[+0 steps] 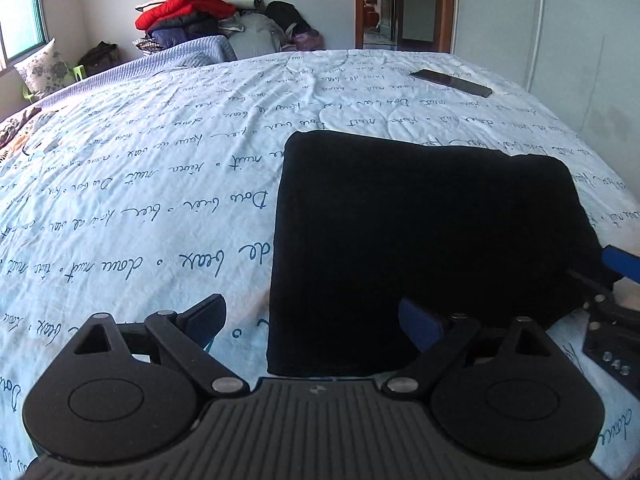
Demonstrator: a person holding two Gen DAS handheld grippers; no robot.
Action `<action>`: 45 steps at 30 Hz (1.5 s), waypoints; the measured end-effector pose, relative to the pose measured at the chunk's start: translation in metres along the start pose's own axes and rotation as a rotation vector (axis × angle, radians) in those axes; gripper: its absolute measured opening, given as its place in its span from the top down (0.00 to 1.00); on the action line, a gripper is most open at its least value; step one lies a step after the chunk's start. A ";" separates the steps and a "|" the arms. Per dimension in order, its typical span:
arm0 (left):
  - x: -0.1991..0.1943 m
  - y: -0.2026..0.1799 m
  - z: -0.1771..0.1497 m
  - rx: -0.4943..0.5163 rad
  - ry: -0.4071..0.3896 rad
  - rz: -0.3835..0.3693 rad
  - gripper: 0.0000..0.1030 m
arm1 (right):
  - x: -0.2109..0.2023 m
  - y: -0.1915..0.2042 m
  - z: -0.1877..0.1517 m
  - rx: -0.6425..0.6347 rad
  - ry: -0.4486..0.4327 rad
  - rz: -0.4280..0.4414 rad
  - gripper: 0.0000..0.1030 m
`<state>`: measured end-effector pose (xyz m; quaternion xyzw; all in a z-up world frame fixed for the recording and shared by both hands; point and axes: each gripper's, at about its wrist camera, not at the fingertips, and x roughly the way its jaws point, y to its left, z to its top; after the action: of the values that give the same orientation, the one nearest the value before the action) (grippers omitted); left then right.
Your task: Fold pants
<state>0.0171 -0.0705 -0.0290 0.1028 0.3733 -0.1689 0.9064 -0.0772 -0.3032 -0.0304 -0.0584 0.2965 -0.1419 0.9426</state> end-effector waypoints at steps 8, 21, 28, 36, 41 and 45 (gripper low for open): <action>-0.017 -0.013 -0.010 0.023 -0.007 0.009 0.08 | -0.041 -0.007 0.000 0.155 -0.048 0.120 0.29; -0.033 -0.016 -0.028 0.019 0.010 0.014 0.08 | -0.057 -0.005 -0.019 0.276 0.020 0.122 0.12; -0.046 -0.011 -0.040 -0.012 0.007 0.030 0.08 | -0.063 -0.006 -0.021 0.334 0.015 0.134 0.07; -0.049 -0.005 -0.061 -0.033 0.012 0.052 0.08 | -0.070 0.009 -0.029 0.388 0.022 0.142 0.07; -0.055 0.002 -0.072 -0.080 -0.001 0.081 0.08 | -0.085 0.023 -0.035 0.316 -0.032 0.136 0.07; -0.059 0.003 -0.078 -0.078 -0.011 0.095 0.08 | -0.089 0.039 -0.036 0.206 -0.049 0.107 0.07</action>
<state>-0.0711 -0.0295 -0.0413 0.0840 0.3692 -0.1114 0.9188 -0.1586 -0.2405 -0.0191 0.0512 0.2602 -0.1194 0.9568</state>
